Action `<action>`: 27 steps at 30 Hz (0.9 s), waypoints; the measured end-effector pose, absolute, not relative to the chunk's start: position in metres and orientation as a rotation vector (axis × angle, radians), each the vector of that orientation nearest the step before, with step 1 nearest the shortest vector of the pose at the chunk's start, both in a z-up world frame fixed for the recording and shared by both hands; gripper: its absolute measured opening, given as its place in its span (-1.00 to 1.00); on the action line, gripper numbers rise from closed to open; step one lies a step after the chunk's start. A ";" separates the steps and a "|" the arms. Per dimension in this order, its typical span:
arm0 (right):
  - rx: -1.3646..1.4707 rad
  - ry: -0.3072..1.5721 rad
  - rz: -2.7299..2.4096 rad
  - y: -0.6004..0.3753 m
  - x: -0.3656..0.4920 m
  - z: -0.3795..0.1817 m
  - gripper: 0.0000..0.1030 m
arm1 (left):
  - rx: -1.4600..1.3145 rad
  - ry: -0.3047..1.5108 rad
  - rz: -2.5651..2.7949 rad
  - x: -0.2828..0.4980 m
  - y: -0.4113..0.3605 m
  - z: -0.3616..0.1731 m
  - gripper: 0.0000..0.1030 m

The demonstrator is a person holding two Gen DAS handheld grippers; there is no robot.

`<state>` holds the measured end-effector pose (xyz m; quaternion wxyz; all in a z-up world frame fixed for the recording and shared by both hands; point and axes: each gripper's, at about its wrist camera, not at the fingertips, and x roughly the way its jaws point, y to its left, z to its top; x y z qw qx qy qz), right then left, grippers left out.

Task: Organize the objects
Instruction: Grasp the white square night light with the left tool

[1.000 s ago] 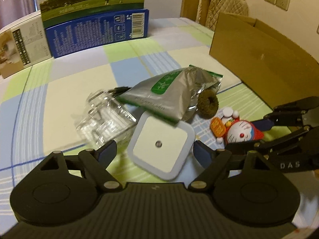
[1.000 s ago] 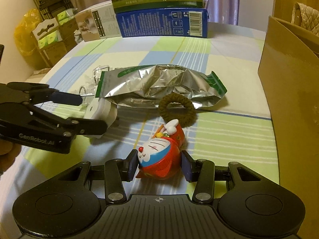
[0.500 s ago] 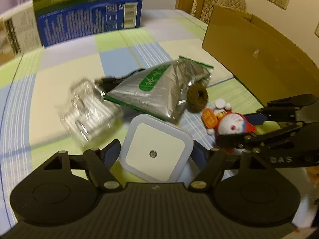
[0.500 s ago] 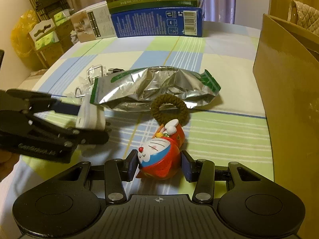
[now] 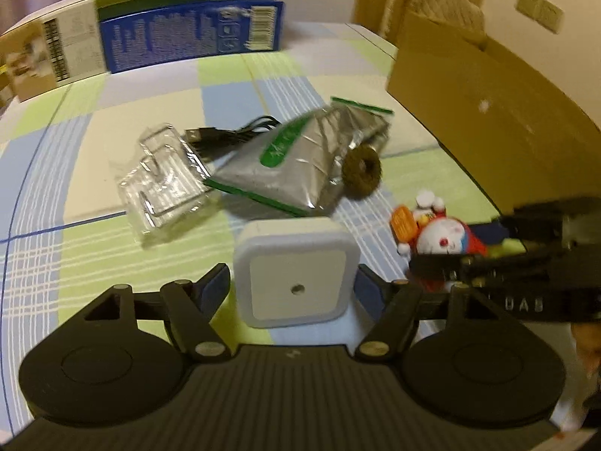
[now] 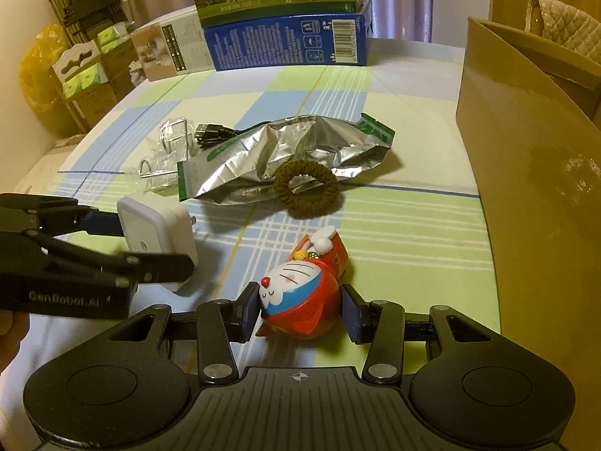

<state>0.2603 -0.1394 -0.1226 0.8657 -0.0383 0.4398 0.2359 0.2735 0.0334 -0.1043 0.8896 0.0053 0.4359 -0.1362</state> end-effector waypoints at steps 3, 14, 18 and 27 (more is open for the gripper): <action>-0.082 0.914 0.486 -0.138 0.262 -0.124 -0.17 | -0.001 0.905 -0.250 0.273 0.032 -0.105 0.25; -0.085 0.899 0.476 -0.135 0.262 -0.129 -0.15 | 0.032 0.903 -0.243 0.273 0.028 -0.104 0.19; -0.115 0.886 0.473 -0.132 0.262 -0.129 -0.15 | 0.029 0.894 -0.242 0.273 0.029 -0.102 0.19; -0.102 0.887 0.472 -0.130 0.262 -0.127 -0.17 | 0.011 0.891 -0.249 0.272 0.031 -0.100 0.19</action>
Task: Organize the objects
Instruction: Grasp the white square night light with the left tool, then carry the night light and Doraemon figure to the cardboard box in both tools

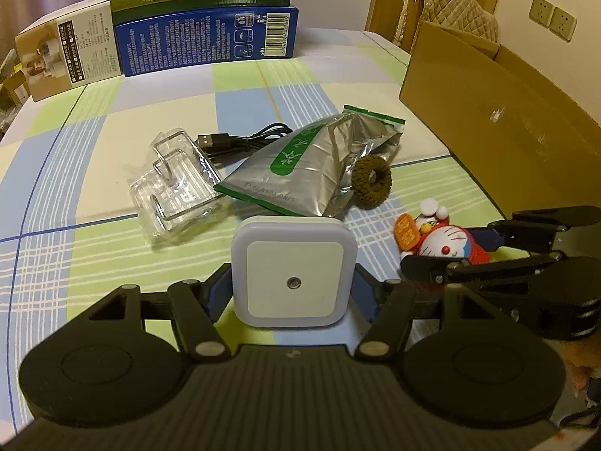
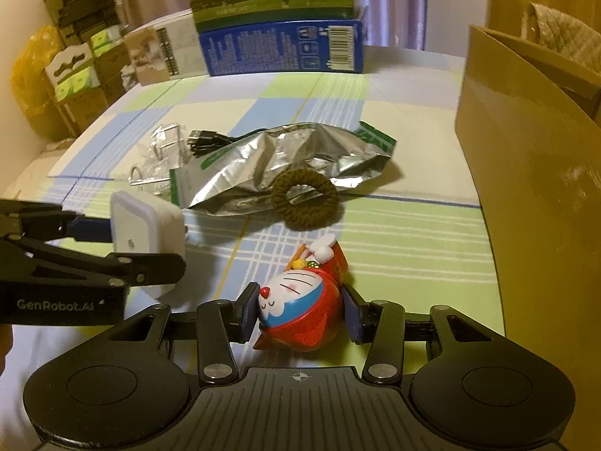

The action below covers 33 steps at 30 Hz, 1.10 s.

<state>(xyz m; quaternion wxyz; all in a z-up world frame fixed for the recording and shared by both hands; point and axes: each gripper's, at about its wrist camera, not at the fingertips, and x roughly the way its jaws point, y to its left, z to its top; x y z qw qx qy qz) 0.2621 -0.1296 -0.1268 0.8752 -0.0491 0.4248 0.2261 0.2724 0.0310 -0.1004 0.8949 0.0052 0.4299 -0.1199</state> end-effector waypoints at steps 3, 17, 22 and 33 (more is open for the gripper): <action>-0.122 0.868 0.488 -0.126 0.258 -0.123 -0.17 | 0.005 0.890 -0.257 0.271 0.031 -0.099 0.19; -0.093 0.817 0.460 -0.150 0.242 -0.101 -0.17 | -0.026 0.873 -0.218 0.250 0.030 -0.083 0.19; -0.081 0.801 0.445 -0.165 0.216 -0.086 -0.17 | -0.064 0.852 -0.182 0.221 0.024 -0.062 0.19; -0.055 0.727 0.449 -0.191 0.150 -0.031 -0.17 | -0.105 0.802 -0.161 0.155 -0.002 -0.012 0.19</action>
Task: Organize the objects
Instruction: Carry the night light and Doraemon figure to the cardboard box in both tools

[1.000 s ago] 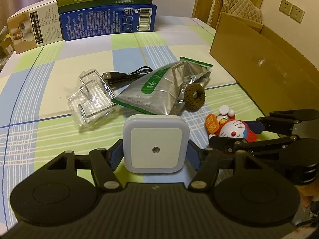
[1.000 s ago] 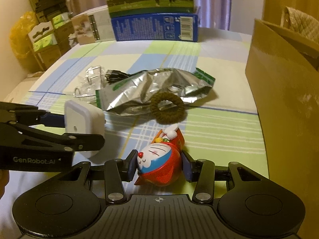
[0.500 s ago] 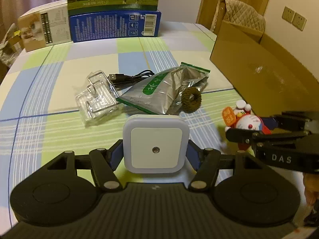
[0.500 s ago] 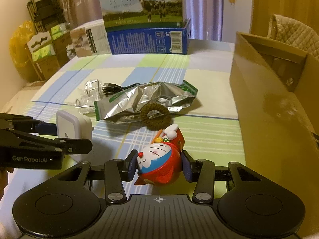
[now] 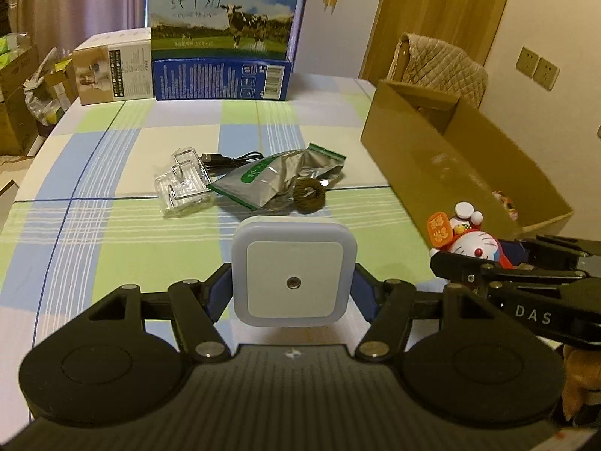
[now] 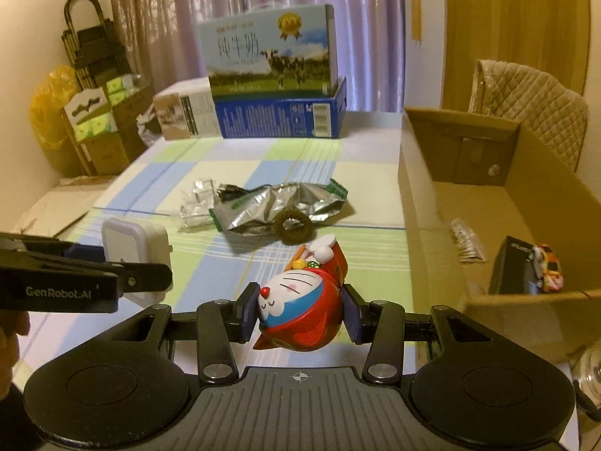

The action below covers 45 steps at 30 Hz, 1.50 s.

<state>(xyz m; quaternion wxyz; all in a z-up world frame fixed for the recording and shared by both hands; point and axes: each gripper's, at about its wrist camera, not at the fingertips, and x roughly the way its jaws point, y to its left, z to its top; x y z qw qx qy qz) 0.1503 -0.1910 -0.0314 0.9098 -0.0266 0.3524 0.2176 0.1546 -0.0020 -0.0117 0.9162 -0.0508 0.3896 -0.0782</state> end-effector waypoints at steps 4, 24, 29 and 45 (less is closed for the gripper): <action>-0.053 0.714 0.447 -0.198 0.132 -0.019 -0.17 | -0.122 0.801 -0.155 0.135 -0.008 -0.002 0.19; -0.033 0.653 0.424 -0.233 0.099 0.013 -0.17 | -0.093 0.791 -0.185 0.104 -0.039 0.022 0.19; -0.033 0.633 0.399 -0.250 0.100 0.021 -0.17 | -0.086 0.793 -0.207 0.109 -0.050 0.025 0.19; -0.022 0.586 0.218 -0.356 0.157 0.053 -0.17 | -0.045 0.722 -0.398 0.174 -0.150 0.062 0.19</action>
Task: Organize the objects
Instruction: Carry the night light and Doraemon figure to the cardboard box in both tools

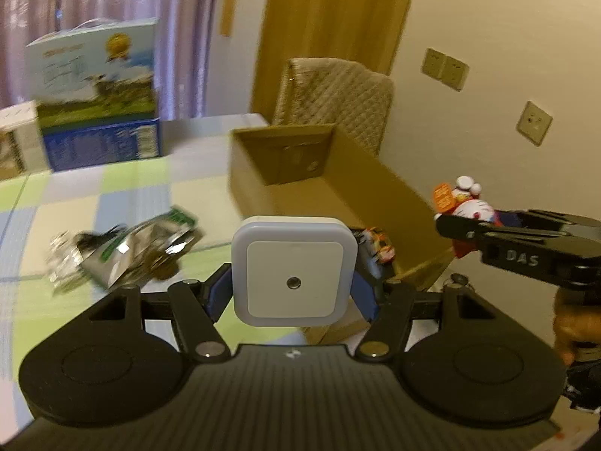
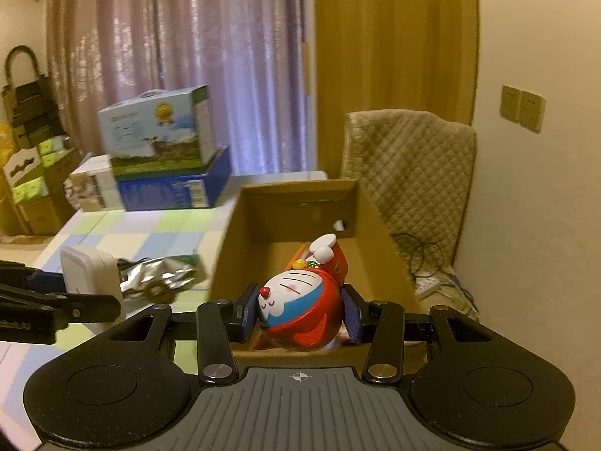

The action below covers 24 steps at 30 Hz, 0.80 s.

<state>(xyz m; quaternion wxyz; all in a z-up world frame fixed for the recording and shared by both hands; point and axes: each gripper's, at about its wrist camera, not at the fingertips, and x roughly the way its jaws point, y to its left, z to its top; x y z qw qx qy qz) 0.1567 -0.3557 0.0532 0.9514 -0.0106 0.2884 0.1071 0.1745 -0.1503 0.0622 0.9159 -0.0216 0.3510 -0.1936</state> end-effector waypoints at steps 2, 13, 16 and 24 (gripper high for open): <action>-0.008 0.597 0.209 -0.366 0.166 0.052 -0.17 | -0.042 0.724 -0.420 0.184 -0.164 0.064 0.19; 0.011 0.647 0.211 -0.388 0.199 0.038 -0.17 | -0.029 0.756 -0.482 0.226 -0.204 0.056 0.19; 0.014 0.655 0.210 -0.391 0.206 0.035 -0.17 | -0.010 0.762 -0.487 0.234 -0.210 0.054 0.19; 0.020 0.666 0.206 -0.399 0.219 0.028 -0.17 | 0.015 0.785 -0.495 0.252 -0.222 0.046 0.19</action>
